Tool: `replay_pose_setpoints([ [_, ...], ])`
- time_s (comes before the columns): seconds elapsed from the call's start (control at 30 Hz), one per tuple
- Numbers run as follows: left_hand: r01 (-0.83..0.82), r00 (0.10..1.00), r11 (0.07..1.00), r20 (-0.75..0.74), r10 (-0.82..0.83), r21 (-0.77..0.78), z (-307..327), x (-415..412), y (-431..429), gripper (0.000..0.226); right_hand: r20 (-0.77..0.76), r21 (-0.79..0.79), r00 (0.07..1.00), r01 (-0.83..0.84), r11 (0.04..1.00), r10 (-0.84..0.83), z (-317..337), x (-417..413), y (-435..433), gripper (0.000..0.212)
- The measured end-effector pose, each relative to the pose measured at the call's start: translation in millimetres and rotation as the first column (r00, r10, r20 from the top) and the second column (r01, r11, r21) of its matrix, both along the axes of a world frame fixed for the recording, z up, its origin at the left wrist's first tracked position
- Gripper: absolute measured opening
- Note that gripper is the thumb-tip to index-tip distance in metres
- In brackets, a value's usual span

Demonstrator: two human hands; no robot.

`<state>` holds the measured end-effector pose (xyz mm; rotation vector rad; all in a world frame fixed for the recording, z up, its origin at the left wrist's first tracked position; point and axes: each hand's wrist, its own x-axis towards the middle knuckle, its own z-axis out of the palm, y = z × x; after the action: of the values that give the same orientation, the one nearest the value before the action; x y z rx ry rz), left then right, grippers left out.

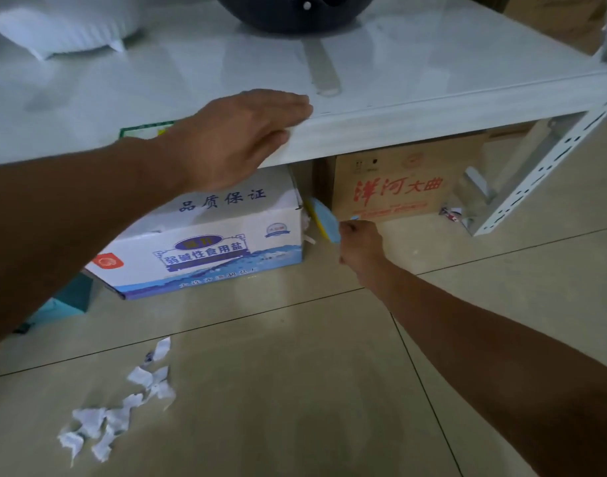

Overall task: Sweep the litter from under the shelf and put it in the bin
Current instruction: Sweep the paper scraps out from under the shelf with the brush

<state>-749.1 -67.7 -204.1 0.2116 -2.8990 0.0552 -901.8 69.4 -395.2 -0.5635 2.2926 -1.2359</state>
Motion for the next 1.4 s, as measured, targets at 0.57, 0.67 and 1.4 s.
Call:
replay_pose_setpoints([
  [0.57,0.08,0.994,0.992,-0.086,-0.072,0.093,-31.1,-21.3,25.2,0.046,0.147,0.039,0.961,0.231,0.972,-0.235,-72.3,-43.7,-67.7,0.016],
  [0.67,0.066,0.994,0.995,-0.091,-0.059,0.07,-22.1,-21.0,21.2,0.047,0.115,0.078,0.984,0.125,0.989,-0.133,-63.1,-47.3,-62.5,0.025],
  [1.4,0.009,0.995,0.997,-0.095,-0.002,0.072,-8.0,1.3,1.1,0.048,0.112,0.003,0.992,0.057,0.998,-0.057,-34.5,-20.3,-117.9,0.023],
])
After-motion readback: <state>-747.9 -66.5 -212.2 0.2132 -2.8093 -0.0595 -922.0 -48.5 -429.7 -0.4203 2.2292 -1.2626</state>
